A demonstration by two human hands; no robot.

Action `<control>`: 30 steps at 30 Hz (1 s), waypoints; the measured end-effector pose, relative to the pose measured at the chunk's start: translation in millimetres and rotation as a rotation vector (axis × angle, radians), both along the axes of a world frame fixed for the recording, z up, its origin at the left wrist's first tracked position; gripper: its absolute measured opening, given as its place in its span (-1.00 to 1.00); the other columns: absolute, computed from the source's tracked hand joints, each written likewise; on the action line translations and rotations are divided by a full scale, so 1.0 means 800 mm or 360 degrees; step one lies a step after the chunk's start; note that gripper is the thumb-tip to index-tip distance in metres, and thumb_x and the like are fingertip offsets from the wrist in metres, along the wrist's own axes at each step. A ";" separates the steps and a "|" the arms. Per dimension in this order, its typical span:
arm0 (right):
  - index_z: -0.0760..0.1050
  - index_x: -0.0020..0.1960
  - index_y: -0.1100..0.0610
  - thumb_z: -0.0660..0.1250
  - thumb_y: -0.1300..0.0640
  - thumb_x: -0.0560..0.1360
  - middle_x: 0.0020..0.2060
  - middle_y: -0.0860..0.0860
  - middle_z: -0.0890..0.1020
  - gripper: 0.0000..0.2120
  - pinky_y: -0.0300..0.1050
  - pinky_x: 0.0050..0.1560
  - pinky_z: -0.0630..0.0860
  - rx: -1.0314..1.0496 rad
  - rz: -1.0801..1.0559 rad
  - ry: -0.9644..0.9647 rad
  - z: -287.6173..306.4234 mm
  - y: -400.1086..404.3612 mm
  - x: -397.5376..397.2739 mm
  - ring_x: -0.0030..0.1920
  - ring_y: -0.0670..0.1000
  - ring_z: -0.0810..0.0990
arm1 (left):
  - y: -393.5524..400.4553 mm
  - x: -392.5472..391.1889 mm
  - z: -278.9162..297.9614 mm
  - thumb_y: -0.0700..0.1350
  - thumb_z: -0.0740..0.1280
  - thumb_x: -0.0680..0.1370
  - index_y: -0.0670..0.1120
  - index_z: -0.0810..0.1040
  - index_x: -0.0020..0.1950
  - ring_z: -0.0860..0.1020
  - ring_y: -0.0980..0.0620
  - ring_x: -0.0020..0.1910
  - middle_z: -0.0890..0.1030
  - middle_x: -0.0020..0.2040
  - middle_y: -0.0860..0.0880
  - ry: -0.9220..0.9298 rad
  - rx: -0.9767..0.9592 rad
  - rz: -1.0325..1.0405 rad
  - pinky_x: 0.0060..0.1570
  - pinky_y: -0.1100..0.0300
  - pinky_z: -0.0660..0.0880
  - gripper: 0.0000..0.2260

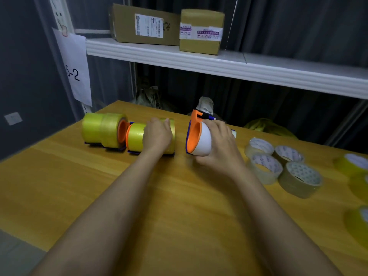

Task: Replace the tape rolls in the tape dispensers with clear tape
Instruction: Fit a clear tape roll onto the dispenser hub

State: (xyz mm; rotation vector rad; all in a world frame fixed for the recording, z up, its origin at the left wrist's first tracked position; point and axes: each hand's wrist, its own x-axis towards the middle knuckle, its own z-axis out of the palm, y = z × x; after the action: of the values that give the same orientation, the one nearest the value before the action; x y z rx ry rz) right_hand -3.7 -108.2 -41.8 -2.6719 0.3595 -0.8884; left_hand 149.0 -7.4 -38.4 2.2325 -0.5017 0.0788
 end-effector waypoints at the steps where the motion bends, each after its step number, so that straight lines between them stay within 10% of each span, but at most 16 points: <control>1: 0.28 0.43 0.07 0.54 0.07 0.26 0.25 0.03 0.36 -0.20 -0.02 0.23 0.30 -0.0005 -0.0022 -0.0012 0.001 0.002 -0.005 0.25 0.00 0.27 | -0.001 -0.004 -0.001 0.04 0.09 0.65 -0.29 0.37 0.26 0.43 -0.24 0.20 0.48 0.21 -0.28 -0.0116 0.0081 0.0018 0.07 -0.02 0.39 -0.59; 6: 0.27 0.44 0.06 0.53 0.04 0.27 0.25 0.03 0.35 -0.19 0.00 0.27 0.29 0.0018 -0.0086 -0.0017 0.005 0.007 -0.028 0.27 0.03 0.28 | 0.000 -0.018 -0.001 0.00 0.14 0.64 -0.27 0.32 0.33 0.30 -0.24 0.30 0.34 0.32 -0.29 -0.0452 0.0224 0.0052 0.21 -0.02 0.32 -0.60; 11: 0.28 0.43 0.07 0.54 0.01 0.24 0.23 0.05 0.37 -0.17 0.02 0.23 0.32 0.0002 -0.0138 -0.0038 0.009 0.009 -0.050 0.24 0.08 0.34 | 0.003 -0.057 0.016 0.00 0.15 0.62 -0.15 0.44 0.27 0.32 -0.12 0.28 0.39 0.26 -0.14 -0.0712 -0.0354 -0.0291 0.22 0.09 0.27 -0.68; 19: 0.27 0.44 0.06 0.47 -0.10 0.26 0.23 0.00 0.40 -0.18 -0.05 0.18 0.23 0.0064 -0.0338 -0.0123 0.010 0.009 -0.092 0.25 0.08 0.36 | 0.001 -0.159 0.034 0.12 0.13 0.61 -0.21 0.54 -0.02 0.47 0.00 -0.18 0.53 -0.16 -0.15 -0.0030 -0.0663 -0.1234 -0.17 0.15 0.37 -0.59; 25: 0.23 0.47 0.01 0.18 -0.40 0.16 0.27 -0.04 0.41 -0.04 -0.18 0.16 0.04 0.0065 -0.0407 -0.0160 0.012 0.016 -0.122 0.29 0.01 0.34 | -0.005 -0.188 0.026 -0.09 0.21 0.63 -0.04 0.50 -0.07 0.47 0.24 -0.25 0.53 -0.20 0.03 0.0170 -0.0812 -0.1233 -0.25 0.34 0.41 -0.88; 30: 0.28 0.46 -0.07 0.26 -0.43 0.30 0.21 -0.11 0.40 -0.18 -0.11 0.23 0.25 0.0095 -0.0123 -0.0055 0.012 0.006 -0.157 0.22 -0.12 0.29 | 0.000 -0.179 0.030 -0.05 0.11 0.66 -0.07 0.56 -0.01 0.56 0.04 -0.15 0.59 -0.13 -0.04 0.0367 -0.0979 -0.1001 -0.16 0.17 0.49 -0.75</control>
State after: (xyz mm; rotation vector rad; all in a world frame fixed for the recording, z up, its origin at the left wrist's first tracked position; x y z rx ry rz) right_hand -129.2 -103.5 -32.1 -2.6004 0.4764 -0.9297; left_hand 5.8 -7.8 -14.4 1.3940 -0.8884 -0.3088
